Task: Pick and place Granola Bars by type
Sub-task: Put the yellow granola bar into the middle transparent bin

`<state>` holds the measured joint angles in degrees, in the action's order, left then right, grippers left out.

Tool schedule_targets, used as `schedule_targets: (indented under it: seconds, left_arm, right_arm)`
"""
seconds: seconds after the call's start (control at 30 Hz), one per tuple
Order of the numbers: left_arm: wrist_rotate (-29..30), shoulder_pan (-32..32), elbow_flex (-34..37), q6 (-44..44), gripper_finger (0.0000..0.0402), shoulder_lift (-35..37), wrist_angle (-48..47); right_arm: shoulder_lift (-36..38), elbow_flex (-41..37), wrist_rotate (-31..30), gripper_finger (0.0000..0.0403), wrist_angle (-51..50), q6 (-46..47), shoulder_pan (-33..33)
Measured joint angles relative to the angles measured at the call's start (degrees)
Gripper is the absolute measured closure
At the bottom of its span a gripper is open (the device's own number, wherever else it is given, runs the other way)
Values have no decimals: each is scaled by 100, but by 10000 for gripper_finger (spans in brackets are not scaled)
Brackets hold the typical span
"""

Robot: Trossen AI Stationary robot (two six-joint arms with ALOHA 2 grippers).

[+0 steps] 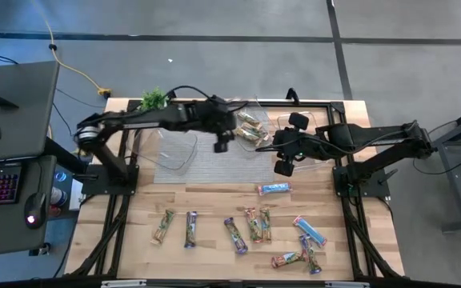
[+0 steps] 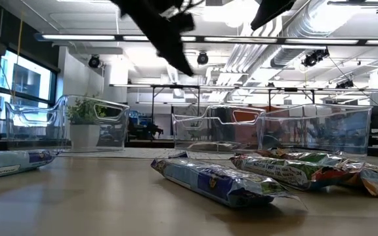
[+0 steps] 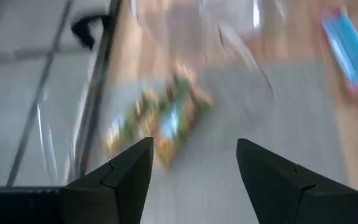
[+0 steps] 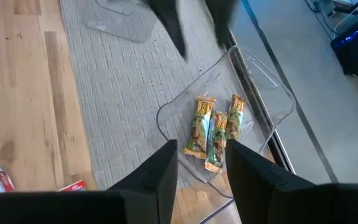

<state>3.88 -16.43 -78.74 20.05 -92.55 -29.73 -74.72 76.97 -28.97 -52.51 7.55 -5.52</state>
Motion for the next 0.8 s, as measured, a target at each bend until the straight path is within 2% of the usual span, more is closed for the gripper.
schedule_targets:
  seconds: [0.1,0.17,0.3,0.43,0.63,0.8]
  left_arm:
    - [32,161,0,-557,176,392,-1181]
    - [-165,275,9,-1122,176,555,-1906]
    - [-483,763,311,-2144,176,682,-2665]
    - [-459,1430,897,-3559,176,686,-2803]
    - [-343,2603,1717,-6346,176,684,-2739]
    - [-341,3537,2047,-8240,176,684,-2883]
  right_arm:
    - [0,0,-12,284,5,0,0]
    - [0,0,-71,284,6,-2,0]
    - [0,0,-217,284,22,-2,0]
    - [0,0,-431,284,47,-4,4]
    - [-2,0,-528,284,106,-4,4]
    - [-2,0,-528,284,374,-113,4]
